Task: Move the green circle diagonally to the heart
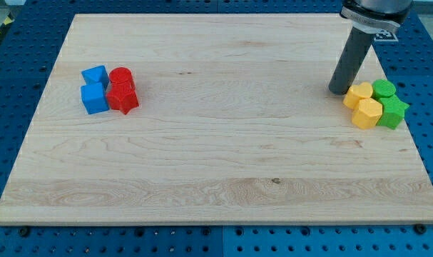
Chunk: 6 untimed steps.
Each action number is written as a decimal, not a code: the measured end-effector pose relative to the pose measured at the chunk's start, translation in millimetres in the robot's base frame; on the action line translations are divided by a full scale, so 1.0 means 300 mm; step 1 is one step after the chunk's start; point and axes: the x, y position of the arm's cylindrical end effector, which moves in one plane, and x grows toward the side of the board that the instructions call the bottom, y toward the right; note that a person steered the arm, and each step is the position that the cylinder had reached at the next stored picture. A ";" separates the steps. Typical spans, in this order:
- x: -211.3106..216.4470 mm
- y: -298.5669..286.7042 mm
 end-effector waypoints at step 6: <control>0.045 0.469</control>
